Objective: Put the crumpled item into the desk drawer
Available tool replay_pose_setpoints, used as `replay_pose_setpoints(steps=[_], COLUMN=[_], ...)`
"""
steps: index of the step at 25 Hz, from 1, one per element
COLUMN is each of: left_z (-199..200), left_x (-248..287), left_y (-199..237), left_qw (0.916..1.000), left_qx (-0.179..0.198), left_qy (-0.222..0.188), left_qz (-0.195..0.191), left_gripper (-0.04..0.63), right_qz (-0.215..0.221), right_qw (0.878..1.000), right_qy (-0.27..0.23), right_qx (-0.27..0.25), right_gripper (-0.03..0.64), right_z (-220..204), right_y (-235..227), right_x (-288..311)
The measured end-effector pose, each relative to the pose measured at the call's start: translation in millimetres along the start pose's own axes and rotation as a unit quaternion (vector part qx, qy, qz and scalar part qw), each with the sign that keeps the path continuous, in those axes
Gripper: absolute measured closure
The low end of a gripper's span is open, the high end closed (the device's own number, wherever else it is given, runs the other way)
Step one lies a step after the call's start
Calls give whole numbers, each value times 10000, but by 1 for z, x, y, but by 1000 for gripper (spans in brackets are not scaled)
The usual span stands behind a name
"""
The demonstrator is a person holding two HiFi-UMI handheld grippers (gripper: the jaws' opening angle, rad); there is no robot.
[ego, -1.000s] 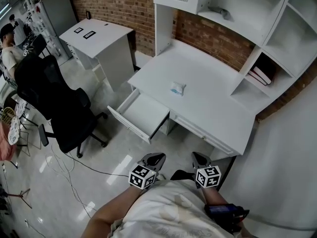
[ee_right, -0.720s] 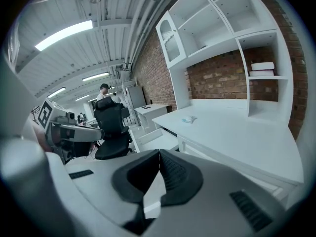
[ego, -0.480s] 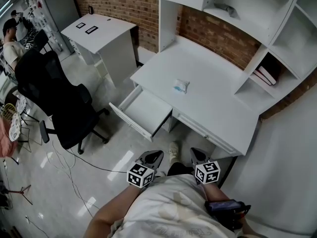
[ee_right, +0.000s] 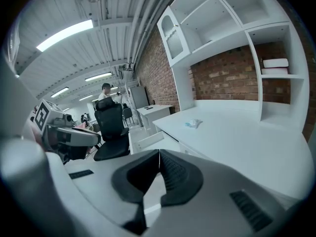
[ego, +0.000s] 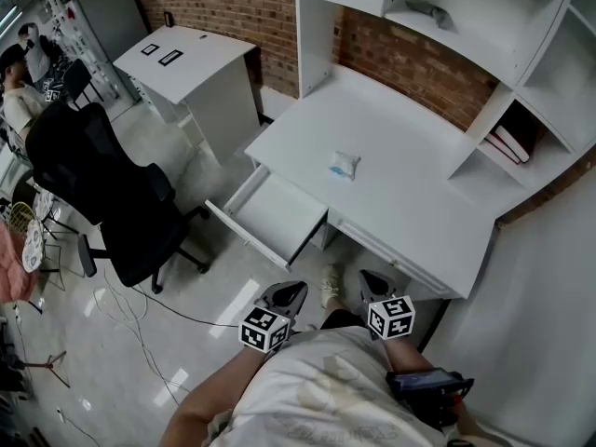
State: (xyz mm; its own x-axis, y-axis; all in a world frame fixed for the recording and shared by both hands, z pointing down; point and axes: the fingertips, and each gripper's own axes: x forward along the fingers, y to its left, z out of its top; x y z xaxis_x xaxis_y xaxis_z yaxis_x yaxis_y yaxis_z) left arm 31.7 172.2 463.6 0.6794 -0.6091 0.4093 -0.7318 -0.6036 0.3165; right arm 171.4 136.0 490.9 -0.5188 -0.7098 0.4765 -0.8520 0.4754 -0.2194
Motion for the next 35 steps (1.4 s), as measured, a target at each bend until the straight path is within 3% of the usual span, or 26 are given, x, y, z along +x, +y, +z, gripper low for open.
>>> replay_pose_setpoints(steps=[25, 35], left_z=[56, 80], left_x=[94, 113], left_y=[63, 97], left_qw=[9991, 9995], left_qx=[50, -41], left_qy=[312, 302], left_qz=[-285, -111], left_gripper=[566, 566], right_qz=[-78, 137], right_qw=[9997, 9996], right_qy=[57, 164], right_qx=[231, 170], right_gripper=[594, 594], right_z=[54, 84], right_y=[-75, -87], right_x=[95, 138])
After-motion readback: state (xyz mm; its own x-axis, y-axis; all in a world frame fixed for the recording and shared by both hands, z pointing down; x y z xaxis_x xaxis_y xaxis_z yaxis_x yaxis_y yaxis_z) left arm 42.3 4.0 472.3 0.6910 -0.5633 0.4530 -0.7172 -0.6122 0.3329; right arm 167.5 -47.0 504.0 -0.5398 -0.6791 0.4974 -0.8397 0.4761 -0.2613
